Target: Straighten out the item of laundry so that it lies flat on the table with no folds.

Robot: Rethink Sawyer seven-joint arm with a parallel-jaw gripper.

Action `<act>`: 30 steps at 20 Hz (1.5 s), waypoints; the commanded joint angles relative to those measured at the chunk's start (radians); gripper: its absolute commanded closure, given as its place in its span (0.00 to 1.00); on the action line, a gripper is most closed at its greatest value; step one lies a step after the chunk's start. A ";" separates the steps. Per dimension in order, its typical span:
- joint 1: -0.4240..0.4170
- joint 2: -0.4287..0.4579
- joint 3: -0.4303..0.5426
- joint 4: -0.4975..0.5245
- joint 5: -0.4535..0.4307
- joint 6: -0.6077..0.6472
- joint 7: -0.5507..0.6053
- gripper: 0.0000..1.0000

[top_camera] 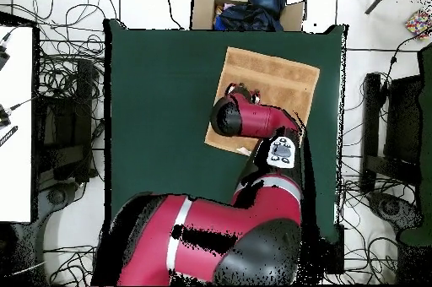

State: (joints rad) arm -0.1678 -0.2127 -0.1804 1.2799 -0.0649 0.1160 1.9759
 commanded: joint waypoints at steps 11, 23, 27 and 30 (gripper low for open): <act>-0.102 -0.136 0.256 -0.057 0.072 1.052 -0.071 0.00; -0.066 -0.265 0.224 0.080 0.002 0.657 0.047 0.00; -0.066 -0.245 0.213 0.063 -0.011 0.640 0.024 0.00; -0.060 -0.230 0.206 0.025 -0.019 0.657 0.012 0.00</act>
State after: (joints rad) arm -0.2579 -0.4714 -0.0253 1.2450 -0.0499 0.6940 1.9757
